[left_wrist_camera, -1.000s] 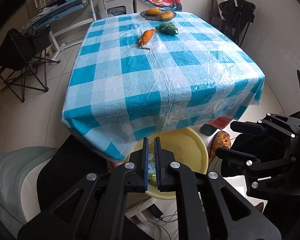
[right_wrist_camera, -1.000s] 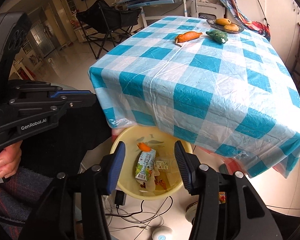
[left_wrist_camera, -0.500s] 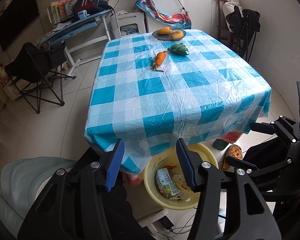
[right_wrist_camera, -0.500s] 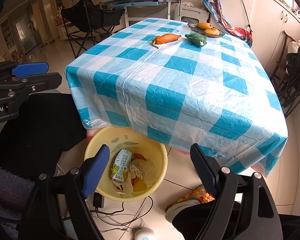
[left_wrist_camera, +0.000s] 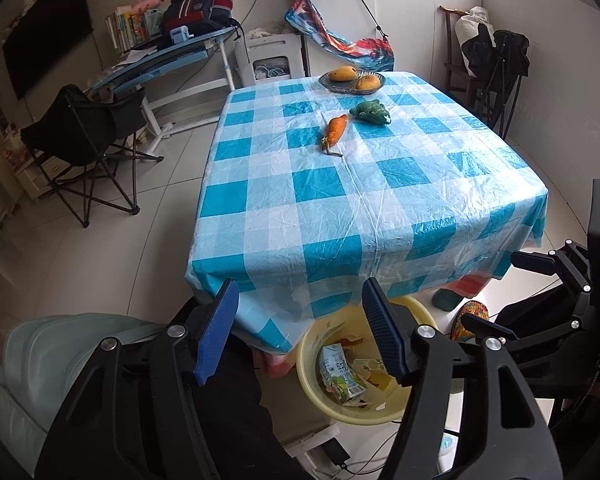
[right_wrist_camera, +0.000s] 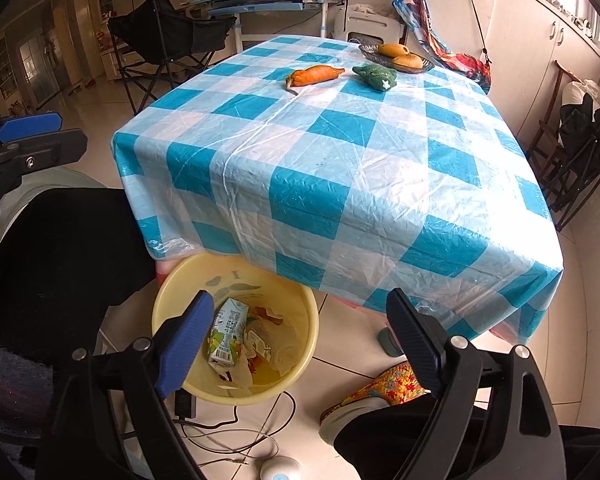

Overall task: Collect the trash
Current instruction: 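Move both open grippers back over the table toward the last peel and plush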

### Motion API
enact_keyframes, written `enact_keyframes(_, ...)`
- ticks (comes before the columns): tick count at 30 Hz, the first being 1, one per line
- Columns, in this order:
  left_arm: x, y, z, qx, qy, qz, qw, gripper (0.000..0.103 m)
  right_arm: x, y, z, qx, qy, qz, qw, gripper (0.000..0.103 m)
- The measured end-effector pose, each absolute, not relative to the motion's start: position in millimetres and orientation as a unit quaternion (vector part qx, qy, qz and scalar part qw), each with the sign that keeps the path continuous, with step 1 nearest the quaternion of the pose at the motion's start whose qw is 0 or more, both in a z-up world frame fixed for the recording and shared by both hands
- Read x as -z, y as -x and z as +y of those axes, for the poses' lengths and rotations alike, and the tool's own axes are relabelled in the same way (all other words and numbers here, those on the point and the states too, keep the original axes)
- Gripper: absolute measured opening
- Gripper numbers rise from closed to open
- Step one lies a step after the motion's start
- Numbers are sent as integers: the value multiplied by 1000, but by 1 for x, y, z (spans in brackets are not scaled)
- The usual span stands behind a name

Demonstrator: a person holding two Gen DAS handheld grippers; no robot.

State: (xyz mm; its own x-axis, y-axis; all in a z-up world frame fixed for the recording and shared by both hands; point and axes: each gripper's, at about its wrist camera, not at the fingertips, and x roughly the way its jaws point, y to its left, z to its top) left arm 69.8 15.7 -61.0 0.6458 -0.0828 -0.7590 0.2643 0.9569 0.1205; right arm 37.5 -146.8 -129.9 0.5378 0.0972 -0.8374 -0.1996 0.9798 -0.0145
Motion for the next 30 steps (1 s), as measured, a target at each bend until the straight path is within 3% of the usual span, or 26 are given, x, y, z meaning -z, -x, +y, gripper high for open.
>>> enact_keyframes(22,58,-70,22,88,-106,404,905,69,122,-39,-148,-87,50,459,883,86)
enact_keyframes(30,47,-111,9,97,-102,402,905,69,106,-61,-154,-104,67,450,884,86)
